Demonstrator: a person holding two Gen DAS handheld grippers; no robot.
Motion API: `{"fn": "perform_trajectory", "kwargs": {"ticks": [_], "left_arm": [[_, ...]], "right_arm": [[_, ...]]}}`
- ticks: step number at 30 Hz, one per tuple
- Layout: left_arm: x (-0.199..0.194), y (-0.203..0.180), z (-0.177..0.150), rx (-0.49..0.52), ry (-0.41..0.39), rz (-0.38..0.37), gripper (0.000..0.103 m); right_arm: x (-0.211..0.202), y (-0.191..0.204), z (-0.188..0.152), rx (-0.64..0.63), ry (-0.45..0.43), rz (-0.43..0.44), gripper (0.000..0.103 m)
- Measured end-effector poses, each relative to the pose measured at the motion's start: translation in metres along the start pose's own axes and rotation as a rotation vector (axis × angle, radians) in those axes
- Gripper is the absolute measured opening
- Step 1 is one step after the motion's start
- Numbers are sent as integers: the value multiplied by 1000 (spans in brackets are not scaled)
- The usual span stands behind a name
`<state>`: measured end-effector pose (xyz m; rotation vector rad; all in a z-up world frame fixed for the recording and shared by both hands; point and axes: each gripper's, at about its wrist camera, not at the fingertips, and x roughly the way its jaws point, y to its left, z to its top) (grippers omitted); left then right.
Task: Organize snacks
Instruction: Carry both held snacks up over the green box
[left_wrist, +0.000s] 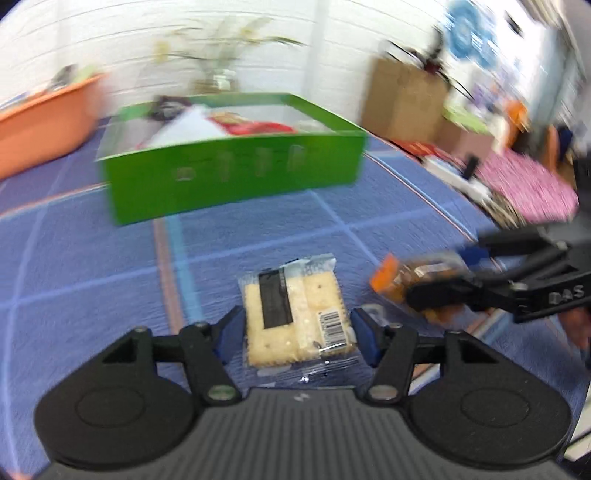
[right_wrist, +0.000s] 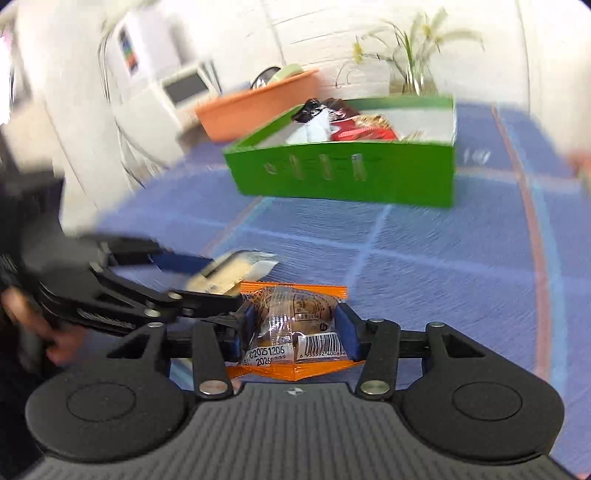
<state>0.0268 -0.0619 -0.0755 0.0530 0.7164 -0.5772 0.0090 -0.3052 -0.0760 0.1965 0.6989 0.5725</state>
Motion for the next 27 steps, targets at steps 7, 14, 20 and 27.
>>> {"fn": "perform_trajectory", "kwargs": {"ticks": [7,14,20,27], "left_arm": [[-47,37,9,-115,-121,146,61],[-39,32,50,6,-258,310,61],[-16,32,93,31,-330,306,61],[7,33,117,19,-373,309,61]], "right_arm": [[16,18,21,129,-88,137,82],[20,51,61,-64,-335,-95,82],[24,35,94,-40,-447,-188,82],[36,17,111,-29,-478,-290,82]]}}
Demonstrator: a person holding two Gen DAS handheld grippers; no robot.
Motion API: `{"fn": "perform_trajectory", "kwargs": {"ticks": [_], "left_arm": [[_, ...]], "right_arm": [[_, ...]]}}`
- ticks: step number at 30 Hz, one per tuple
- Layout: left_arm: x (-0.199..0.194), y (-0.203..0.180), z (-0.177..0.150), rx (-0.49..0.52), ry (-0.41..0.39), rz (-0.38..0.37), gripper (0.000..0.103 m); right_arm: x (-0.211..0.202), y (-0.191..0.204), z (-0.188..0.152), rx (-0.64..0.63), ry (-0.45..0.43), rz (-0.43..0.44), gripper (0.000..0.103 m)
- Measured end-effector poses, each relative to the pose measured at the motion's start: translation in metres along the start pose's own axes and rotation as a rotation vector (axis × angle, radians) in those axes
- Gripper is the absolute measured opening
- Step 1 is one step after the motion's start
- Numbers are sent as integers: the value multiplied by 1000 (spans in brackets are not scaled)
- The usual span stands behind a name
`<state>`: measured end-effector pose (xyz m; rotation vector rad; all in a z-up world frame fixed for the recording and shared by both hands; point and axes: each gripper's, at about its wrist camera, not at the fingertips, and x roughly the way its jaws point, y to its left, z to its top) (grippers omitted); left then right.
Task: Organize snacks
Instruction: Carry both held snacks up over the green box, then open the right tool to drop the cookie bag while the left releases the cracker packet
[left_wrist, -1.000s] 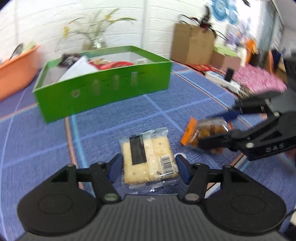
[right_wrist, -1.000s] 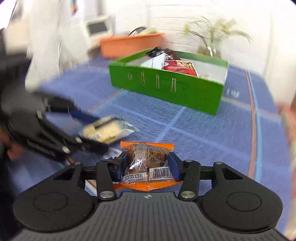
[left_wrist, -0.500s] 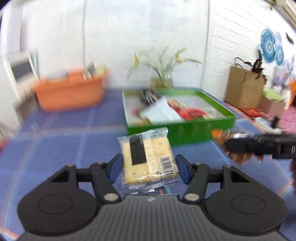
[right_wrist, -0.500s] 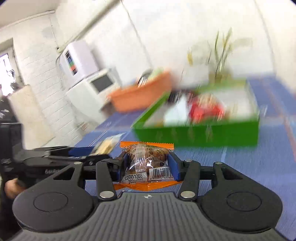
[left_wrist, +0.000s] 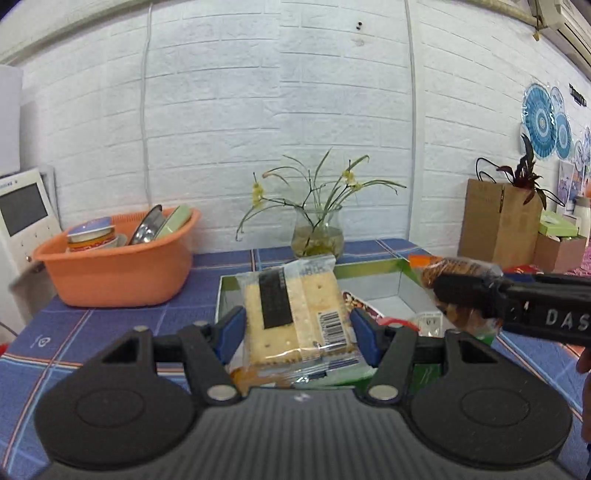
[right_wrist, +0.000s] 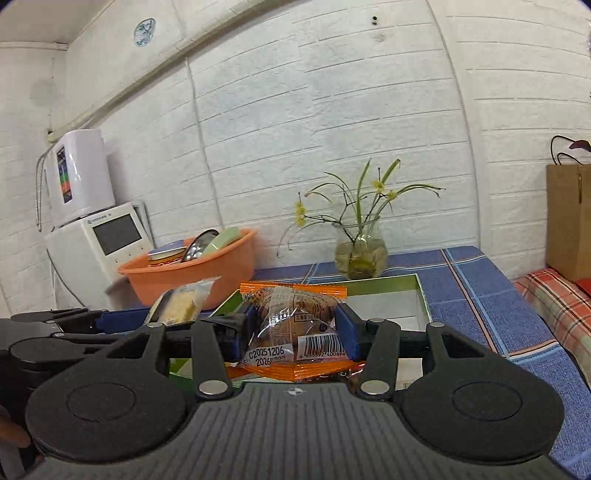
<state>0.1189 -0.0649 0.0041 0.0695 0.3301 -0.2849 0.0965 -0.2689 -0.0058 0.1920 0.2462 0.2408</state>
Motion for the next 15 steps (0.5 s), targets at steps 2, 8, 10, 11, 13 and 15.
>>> {"fn": "perform_trajectory", "kwargs": {"ticks": [2,8,10,11,13,15], "left_arm": [[14,-7,2,28,-10,32,61],[57,-8,5,-27,40,99,62],[66,-7,3,-37,48,123,62],[69,-7,1,-37,46,138,62],[74,-7,-2,-37,48,143,62],[78,-5,-5,-46,53,139,63]], "right_arm": [[9,-3,-2,16,7,-28,82],[47,-14,-3,83,39,-121,83],[54,-13,-5,78,32,-173,83],[57,-11,-6,48,41,-197,83],[62,-8,-9,-23,49,-211,83],[64,-10,-11,-28,64,-205,83]]}}
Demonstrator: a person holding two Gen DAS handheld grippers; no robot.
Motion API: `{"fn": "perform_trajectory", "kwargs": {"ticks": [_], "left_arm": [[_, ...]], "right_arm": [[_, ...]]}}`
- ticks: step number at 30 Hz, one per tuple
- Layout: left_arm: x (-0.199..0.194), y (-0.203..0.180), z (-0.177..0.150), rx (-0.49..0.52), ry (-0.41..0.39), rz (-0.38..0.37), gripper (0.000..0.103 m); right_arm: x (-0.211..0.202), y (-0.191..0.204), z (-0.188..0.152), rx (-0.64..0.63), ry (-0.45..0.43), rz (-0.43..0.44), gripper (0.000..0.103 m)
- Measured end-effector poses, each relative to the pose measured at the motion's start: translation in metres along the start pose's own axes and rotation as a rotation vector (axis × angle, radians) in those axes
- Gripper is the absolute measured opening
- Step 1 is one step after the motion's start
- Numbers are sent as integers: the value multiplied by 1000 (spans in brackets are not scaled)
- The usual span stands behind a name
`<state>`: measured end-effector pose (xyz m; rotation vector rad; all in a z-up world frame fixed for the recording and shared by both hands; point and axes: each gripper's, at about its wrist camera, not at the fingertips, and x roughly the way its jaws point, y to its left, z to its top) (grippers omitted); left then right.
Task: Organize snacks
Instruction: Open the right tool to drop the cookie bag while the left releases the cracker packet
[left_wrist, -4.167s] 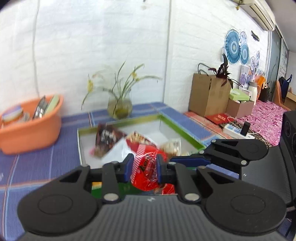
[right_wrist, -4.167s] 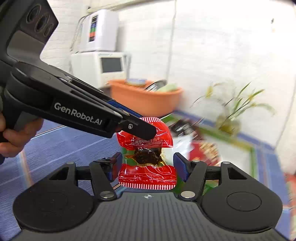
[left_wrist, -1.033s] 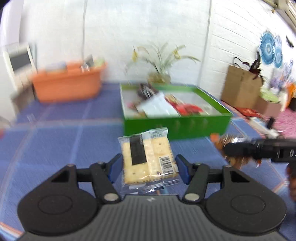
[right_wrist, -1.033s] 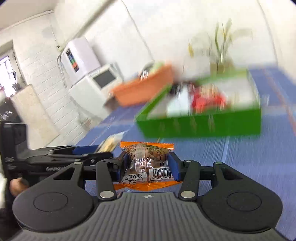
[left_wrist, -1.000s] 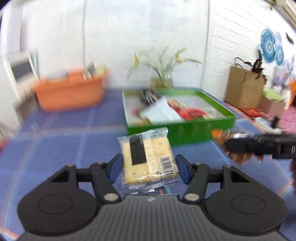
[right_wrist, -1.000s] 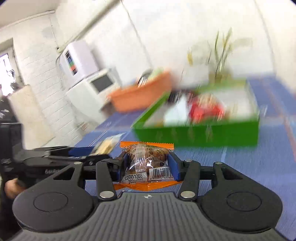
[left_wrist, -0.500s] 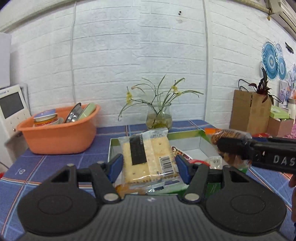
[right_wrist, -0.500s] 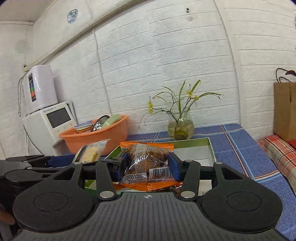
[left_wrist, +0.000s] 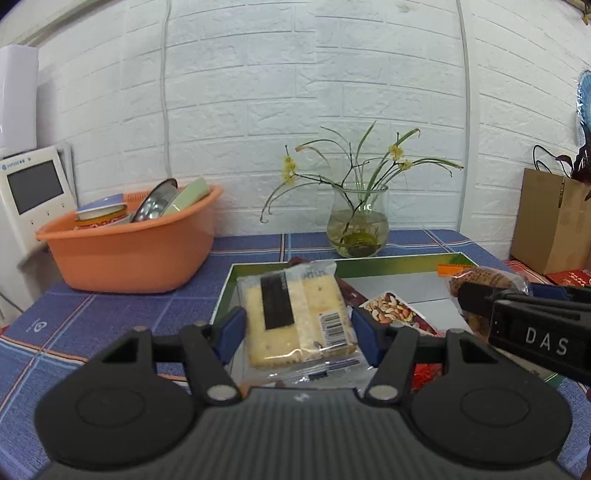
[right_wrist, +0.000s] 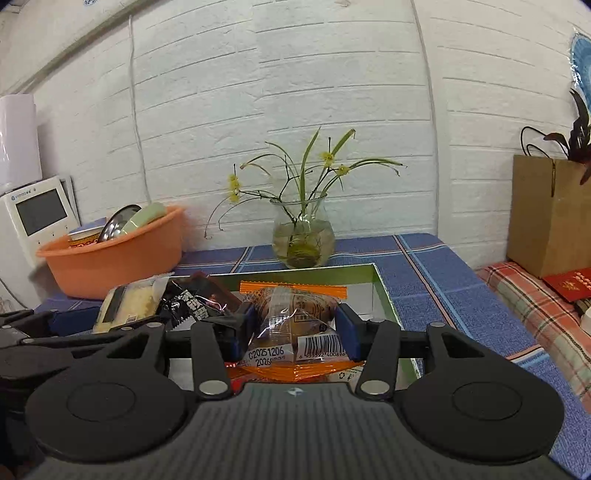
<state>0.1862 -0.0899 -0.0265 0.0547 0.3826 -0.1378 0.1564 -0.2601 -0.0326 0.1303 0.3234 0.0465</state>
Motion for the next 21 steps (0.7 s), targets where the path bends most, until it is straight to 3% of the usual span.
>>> {"fn": "perform_trajectory", "kwargs": {"ticks": [6,14,16,18,21], "left_arm": [[4,-5,-1,43,-15,-30,62],[-6,-1,4,46,-45,0,63],[-9,1,6,36,-53,4,71],[-14,1,8,35,-67,11,73],[-21,4,12,21,-87,26,78]], "right_arm": [[9,-1,-5,-9,30,-15,83],[5,-1,-3,-13,3,-25,83],[4,-3,-4,-9,-19,-3,88],[1,-6,-4,22,-57,22,103],[-4,-10,0,56,-84,30,103]]}}
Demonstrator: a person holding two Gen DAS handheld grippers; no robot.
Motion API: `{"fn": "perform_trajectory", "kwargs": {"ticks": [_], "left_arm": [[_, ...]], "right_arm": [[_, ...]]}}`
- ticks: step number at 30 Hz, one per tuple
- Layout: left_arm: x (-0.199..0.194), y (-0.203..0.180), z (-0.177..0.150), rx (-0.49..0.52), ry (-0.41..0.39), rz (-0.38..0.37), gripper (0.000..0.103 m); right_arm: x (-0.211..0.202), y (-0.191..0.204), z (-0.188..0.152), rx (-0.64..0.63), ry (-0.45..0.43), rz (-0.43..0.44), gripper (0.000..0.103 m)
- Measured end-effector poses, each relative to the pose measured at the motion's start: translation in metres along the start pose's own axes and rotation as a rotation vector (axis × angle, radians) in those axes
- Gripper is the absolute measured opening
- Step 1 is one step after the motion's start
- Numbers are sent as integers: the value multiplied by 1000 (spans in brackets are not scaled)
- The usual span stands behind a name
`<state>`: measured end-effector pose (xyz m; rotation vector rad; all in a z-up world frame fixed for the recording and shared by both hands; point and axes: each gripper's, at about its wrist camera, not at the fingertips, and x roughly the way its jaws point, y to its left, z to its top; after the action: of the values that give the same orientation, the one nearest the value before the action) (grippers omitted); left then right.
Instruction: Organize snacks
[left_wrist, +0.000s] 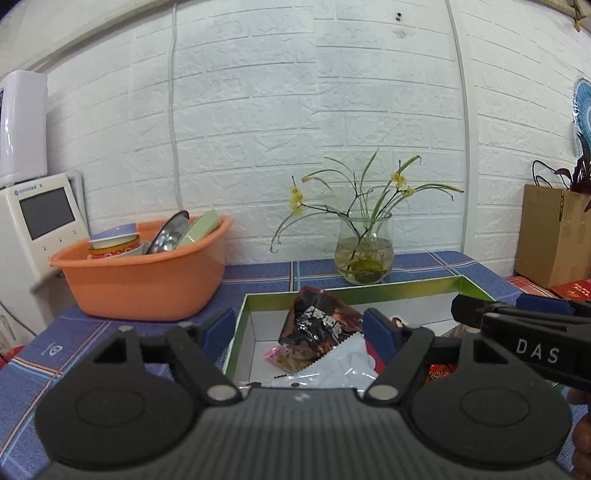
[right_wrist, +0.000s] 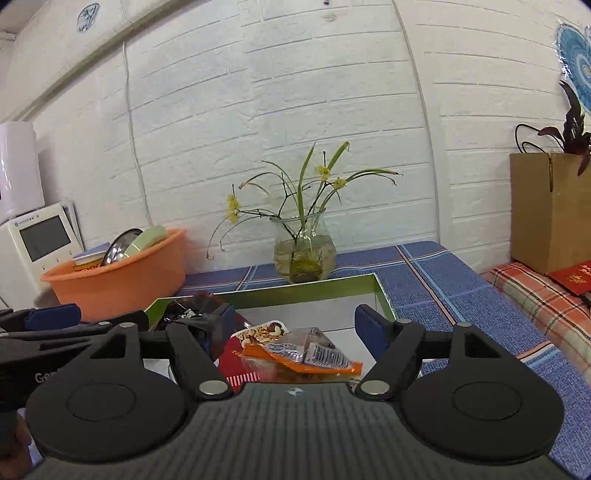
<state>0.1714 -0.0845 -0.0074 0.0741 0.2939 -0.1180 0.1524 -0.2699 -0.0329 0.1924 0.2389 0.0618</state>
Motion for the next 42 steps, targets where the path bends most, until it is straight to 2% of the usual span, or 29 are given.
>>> {"fn": "perform_trajectory", "kwargs": {"ticks": [2,3,4,7,10,14,18,23,26,29,35,40,42], "left_arm": [[-4,2,3,-12,6,13,84],[-6,3,5,-10,8,39,93],[-8,3,6,-4,8,63,96],[-19,4,10,9,-3,81,96],[-30,6,13,-2,5,91,96],[-44,13,15,-22,17,49,96],[-64,24,10,-45,16,31,96],[-84,29,13,-85,11,24,96],[-96,22,10,-67,4,56,96],[-107,14,4,-32,-14,37,96],[-119,20,1,-126,3,-10,96],[-116,20,-1,-100,21,49,96],[-113,22,-4,-105,37,47,96]], "right_arm": [[-6,1,4,-4,-20,18,103],[-11,3,7,-14,-32,10,103],[-15,5,10,-28,-42,-6,103],[-29,15,18,-65,-48,-76,103],[-39,23,26,-78,5,-139,103],[-58,33,25,-109,27,-138,103],[-79,45,22,-180,26,-197,103],[-106,31,15,-86,15,-245,103],[-113,22,8,-13,21,-244,103],[-109,22,-1,-1,37,-234,103],[-101,29,-14,-28,91,-235,103],[-99,31,-17,-31,105,-250,103],[-98,31,-18,-33,109,-250,103]]}}
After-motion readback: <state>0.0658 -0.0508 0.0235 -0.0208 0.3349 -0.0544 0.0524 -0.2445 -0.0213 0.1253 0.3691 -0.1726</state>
